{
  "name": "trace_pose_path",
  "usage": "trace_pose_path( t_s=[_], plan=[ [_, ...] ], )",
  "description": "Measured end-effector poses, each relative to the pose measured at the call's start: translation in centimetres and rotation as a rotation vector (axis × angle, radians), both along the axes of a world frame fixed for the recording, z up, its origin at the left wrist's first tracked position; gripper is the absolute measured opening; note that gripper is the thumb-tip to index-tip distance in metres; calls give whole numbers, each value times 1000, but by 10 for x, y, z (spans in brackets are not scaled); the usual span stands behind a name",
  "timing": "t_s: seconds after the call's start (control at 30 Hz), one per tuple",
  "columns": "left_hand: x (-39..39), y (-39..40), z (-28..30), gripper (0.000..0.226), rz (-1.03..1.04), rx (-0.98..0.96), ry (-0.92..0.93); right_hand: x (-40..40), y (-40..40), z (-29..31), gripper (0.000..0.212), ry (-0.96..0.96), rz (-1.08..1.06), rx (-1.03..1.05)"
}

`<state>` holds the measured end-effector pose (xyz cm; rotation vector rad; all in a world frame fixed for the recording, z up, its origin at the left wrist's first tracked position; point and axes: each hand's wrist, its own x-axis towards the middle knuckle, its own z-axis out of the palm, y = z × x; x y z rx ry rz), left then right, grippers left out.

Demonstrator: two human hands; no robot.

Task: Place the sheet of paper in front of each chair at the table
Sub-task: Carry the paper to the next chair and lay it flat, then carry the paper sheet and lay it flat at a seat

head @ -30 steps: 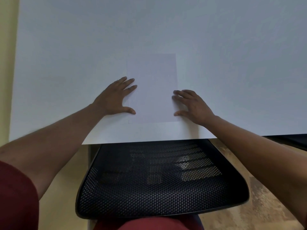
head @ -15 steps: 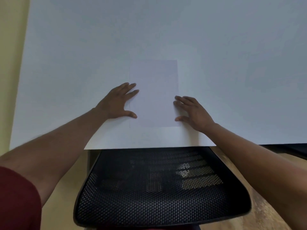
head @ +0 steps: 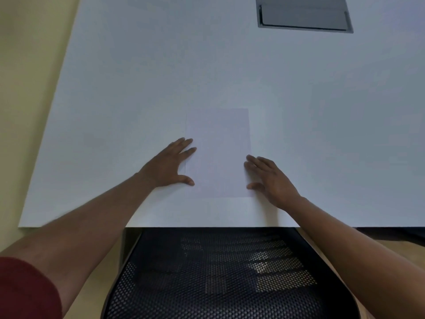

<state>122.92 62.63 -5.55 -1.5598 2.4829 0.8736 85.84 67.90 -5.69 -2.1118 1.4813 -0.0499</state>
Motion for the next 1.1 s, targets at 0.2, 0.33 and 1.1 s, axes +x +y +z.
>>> trace_pose_path(
  t_s=[0.2,0.33,1.1],
  plan=[
    [-1,14,3,117,38,1,58,2,1,8,80,-57,-53,35],
    [2,23,-3,120,-4,6,25,2,1,10,79,-17,-28,93],
    [5,10,-2,112,7,44,-13,13,-2,7,74,67,-47,24]
  ],
)
